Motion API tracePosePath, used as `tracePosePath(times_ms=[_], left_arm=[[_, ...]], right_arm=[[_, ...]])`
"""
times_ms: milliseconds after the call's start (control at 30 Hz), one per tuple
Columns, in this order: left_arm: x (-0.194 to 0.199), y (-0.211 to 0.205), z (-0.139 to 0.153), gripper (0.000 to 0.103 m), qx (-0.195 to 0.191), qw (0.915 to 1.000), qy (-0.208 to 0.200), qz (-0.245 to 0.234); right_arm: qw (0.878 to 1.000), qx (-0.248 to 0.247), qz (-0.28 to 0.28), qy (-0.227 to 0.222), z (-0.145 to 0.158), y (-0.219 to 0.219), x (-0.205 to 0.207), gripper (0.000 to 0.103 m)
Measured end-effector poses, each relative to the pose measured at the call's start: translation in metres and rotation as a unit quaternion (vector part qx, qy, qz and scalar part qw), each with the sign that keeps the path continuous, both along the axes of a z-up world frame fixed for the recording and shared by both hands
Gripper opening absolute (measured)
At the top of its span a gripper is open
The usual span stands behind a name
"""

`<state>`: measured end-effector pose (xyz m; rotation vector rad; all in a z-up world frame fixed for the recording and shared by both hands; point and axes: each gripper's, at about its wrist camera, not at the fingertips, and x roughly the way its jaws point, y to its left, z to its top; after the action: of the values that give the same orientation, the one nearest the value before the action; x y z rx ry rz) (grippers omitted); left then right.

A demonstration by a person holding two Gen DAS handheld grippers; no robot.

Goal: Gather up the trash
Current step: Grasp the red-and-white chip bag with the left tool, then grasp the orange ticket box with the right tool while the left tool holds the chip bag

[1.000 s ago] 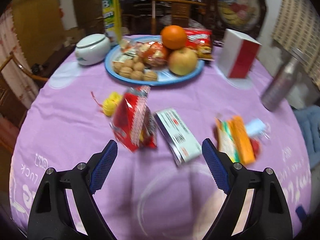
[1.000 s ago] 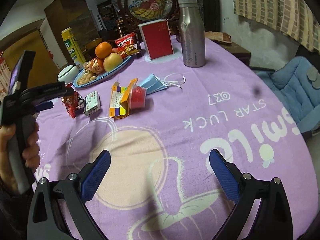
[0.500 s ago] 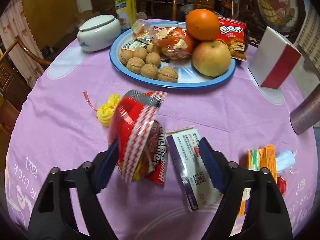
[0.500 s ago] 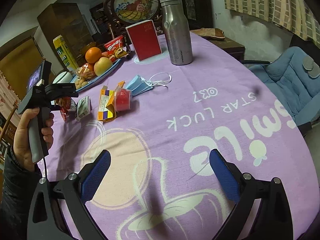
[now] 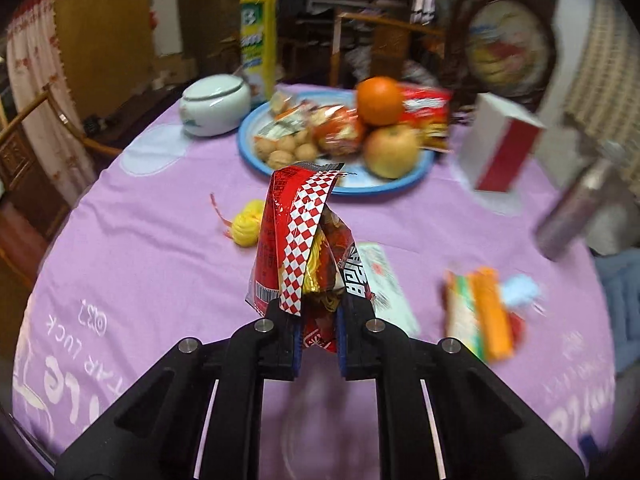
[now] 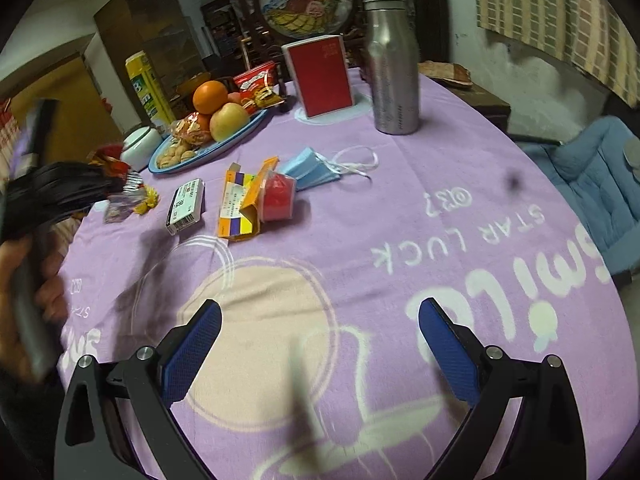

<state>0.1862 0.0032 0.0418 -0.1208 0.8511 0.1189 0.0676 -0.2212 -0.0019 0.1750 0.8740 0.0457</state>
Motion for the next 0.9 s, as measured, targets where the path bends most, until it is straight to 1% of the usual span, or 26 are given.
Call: tracePosePath(times_ms=[67, 167, 200, 267, 333, 400, 500, 600, 667, 700, 733, 800, 900], left_arm=[[-0.024, -0.008, 0.004, 0.014, -0.011, 0.9993, -0.008, -0.035], [-0.043, -0.009, 0.001, 0.014, -0.018, 0.998, -0.008, -0.06], [-0.045, -0.009, -0.002, 0.014, -0.017, 0.9978, -0.002, -0.064], [-0.046, -0.005, -0.012, 0.014, -0.029, 0.9968, 0.017, -0.072], [-0.044, 0.0, -0.022, 0.014, -0.031, 0.9969, 0.026, -0.067], [-0.042, 0.005, -0.032, 0.014, -0.024, 0.9978, 0.03, -0.053], [-0.036, 0.013, -0.04, 0.014, -0.031, 0.9972, 0.044, -0.051], [-0.032, 0.02, -0.046, 0.014, -0.037, 0.997, 0.053, -0.042], [-0.033, 0.026, -0.047, 0.014, -0.048, 0.9964, 0.059, -0.037], [-0.033, 0.029, -0.047, 0.014, -0.052, 0.9963, 0.06, -0.034], [-0.033, 0.032, -0.046, 0.014, -0.056, 0.9962, 0.059, -0.03], [-0.034, 0.038, -0.044, 0.014, -0.06, 0.9963, 0.057, -0.02], [-0.033, 0.045, -0.043, 0.014, -0.065, 0.9963, 0.056, -0.009]], right_arm=[[1.0, -0.01, 0.006, 0.003, -0.001, 0.005, 0.016, 0.097], [1.0, -0.023, 0.011, 0.013, -0.002, 0.014, 0.043, 0.097], [1.0, -0.025, 0.014, 0.013, -0.002, 0.016, 0.049, 0.097], [0.999, -0.033, 0.016, 0.014, -0.004, 0.024, 0.068, 0.097], [0.999, -0.032, 0.016, 0.015, -0.005, 0.029, 0.081, 0.097], [0.999, -0.036, 0.009, 0.011, -0.005, 0.034, 0.094, 0.092], [0.999, -0.045, -0.012, 0.002, -0.003, 0.04, 0.109, 0.085], [1.0, -0.019, -0.01, -0.003, -0.002, 0.046, 0.117, 0.071], [1.0, -0.002, 0.01, -0.018, 0.002, 0.056, 0.119, 0.071], [0.999, -0.007, 0.024, -0.02, 0.002, 0.064, 0.12, 0.071], [0.999, -0.02, 0.048, -0.014, 0.0, 0.076, 0.123, 0.07], [0.996, -0.04, 0.075, -0.007, -0.004, 0.092, 0.128, 0.07], [0.993, -0.089, 0.083, -0.009, -0.007, 0.107, 0.135, 0.07]])
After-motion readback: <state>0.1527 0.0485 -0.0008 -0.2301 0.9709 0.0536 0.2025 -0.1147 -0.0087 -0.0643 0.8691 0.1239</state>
